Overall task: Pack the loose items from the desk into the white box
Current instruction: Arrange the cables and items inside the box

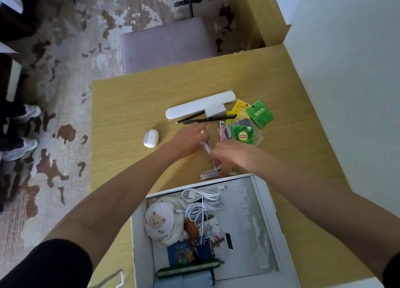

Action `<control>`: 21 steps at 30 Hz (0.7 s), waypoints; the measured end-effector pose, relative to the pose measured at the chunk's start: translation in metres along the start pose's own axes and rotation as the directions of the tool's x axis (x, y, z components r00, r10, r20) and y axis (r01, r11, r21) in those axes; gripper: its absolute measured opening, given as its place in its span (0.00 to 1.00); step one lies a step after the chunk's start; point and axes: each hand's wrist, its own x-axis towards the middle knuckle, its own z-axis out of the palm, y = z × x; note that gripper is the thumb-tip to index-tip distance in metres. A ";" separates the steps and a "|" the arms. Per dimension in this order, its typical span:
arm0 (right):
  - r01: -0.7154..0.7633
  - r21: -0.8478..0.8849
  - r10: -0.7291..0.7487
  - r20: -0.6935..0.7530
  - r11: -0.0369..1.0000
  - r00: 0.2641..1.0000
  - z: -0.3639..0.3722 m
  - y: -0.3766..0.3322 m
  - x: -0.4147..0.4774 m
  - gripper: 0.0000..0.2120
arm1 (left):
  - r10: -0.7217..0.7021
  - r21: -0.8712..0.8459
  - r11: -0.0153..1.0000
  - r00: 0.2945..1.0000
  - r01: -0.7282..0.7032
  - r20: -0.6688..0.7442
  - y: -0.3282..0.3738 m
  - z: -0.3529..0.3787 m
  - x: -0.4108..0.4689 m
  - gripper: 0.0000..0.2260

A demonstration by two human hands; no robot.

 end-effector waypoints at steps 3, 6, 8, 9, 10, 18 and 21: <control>-0.020 0.010 0.020 -0.020 1.000 1.000 0.003 0.002 0.000 0.08 | -0.049 -0.072 0.996 0.999 0.050 0.023 -0.006 -0.002 -0.017 0.08; -0.059 0.219 0.076 -0.069 0.974 0.995 0.006 0.006 -0.006 0.10 | -0.237 -0.340 0.918 0.970 0.204 -0.059 -0.011 -0.009 -0.046 0.06; -0.065 0.366 0.108 -0.098 0.928 0.989 0.003 0.009 -0.016 0.11 | -0.392 -0.492 0.819 0.914 0.294 -0.105 -0.011 -0.017 -0.070 0.07; -0.060 0.426 0.123 -0.123 0.903 0.985 0.001 0.009 -0.022 0.11 | -0.451 -0.562 0.764 0.885 0.315 -0.118 -0.009 -0.021 -0.083 0.07; -0.044 0.484 0.139 -0.163 0.874 0.977 -0.003 0.009 -0.030 0.11 | -0.493 -0.626 0.714 0.860 0.315 -0.130 -0.007 -0.027 -0.095 0.07; 0.280 0.833 0.385 -0.485 0.477 0.785 -0.026 -0.045 -0.132 0.15 | -0.519 -0.785 0.602 0.820 0.149 -0.243 0.046 -0.060 -0.197 0.07; 0.352 0.856 0.388 -0.492 0.379 0.779 -0.013 -0.075 -0.166 0.13 | -0.376 -0.699 0.713 0.872 0.056 -0.313 0.073 -0.056 -0.232 0.08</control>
